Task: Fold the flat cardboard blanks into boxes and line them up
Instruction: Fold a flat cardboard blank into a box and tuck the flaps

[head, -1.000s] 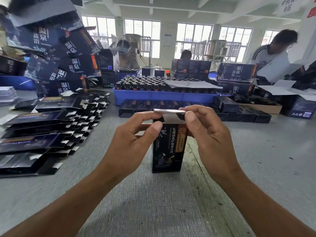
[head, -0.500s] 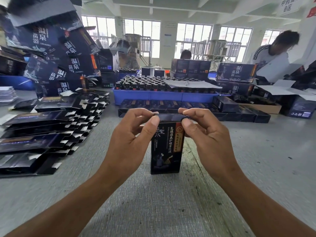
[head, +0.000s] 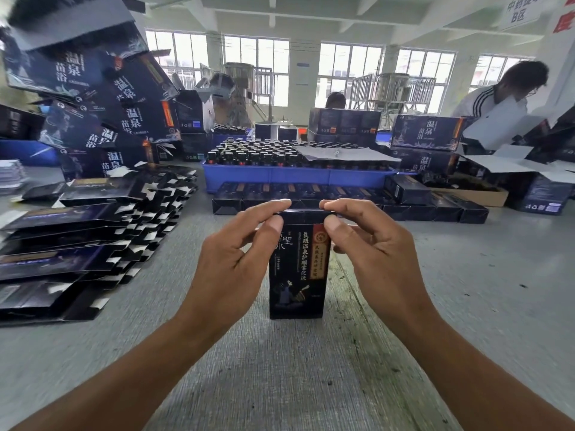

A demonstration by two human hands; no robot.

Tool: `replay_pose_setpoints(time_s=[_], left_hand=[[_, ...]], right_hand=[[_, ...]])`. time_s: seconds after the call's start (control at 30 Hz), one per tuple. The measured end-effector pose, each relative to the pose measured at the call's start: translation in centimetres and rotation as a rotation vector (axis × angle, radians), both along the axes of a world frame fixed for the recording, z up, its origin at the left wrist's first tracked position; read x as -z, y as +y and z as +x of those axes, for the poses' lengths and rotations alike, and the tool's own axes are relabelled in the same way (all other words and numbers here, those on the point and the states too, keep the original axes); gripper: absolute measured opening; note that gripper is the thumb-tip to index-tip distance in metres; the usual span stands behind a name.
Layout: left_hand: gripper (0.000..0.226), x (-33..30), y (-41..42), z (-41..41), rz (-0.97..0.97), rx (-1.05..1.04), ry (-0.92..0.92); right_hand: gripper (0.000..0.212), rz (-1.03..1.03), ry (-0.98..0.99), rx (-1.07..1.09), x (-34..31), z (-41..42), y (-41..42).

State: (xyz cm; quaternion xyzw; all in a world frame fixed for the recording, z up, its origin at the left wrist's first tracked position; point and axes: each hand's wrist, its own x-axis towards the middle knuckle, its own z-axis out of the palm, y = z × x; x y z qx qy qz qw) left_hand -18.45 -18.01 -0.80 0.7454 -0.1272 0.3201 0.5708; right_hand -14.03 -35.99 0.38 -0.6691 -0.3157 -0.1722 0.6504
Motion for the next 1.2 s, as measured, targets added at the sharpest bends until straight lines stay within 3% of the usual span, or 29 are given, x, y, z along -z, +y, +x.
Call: replay_pose_setpoints(time_s=[0.33, 0.67, 0.77, 0.83, 0.93, 1.1, 1.2], left_hand=[[0.023, 0.3, 0.5, 0.2, 0.065, -0.041, -0.043], [0.024, -0.1, 0.7, 0.7, 0.237, -0.121, -0.161], [0.036, 0.6, 1.1, 0.7, 0.269, -0.080, -0.049], [0.046, 1.0, 1.3, 0.7, 0.273, -0.031, 0.040], [0.050, 1.2, 1.8, 1.2, 0.167, -0.096, 0.075], [0.040, 1.4, 2.5, 2.3, -0.207, -0.149, 0.174], [0.037, 1.5, 2.1, 2.4, -0.267, -0.127, 0.225]], right_hand=[[0.014, -0.123, -0.107, 0.080, 0.6, 0.6, -0.3], [0.016, -0.110, -0.043, 0.096, 1.1, 0.8, 0.0], [0.025, -0.169, -0.015, 0.122, 1.4, 1.0, 0.0], [0.043, -0.273, 0.016, 0.158, 1.8, 1.1, 0.2], [0.068, -0.487, 0.040, 0.223, 2.5, 1.1, 0.8], [0.067, -0.820, -0.077, 0.211, 3.7, 0.6, 1.7], [0.061, -0.832, -0.123, 0.269, 4.2, 0.8, 1.9]])
